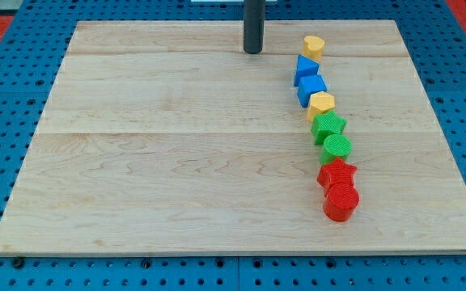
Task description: Move your arm to the top right
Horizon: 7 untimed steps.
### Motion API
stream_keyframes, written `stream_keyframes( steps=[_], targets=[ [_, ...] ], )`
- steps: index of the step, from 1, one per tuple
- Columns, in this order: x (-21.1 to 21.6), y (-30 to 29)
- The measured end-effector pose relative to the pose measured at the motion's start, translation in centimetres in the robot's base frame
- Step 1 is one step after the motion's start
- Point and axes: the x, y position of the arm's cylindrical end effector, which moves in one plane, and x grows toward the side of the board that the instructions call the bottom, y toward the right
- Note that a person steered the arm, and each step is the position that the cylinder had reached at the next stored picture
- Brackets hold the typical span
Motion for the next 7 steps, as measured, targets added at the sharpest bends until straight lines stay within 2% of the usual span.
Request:
stream_keyframes(
  steps=[4, 6, 7],
  targets=[
    [0.0, -0.8],
    [-1.7, 3.7],
    [-4.5, 4.3]
  ],
)
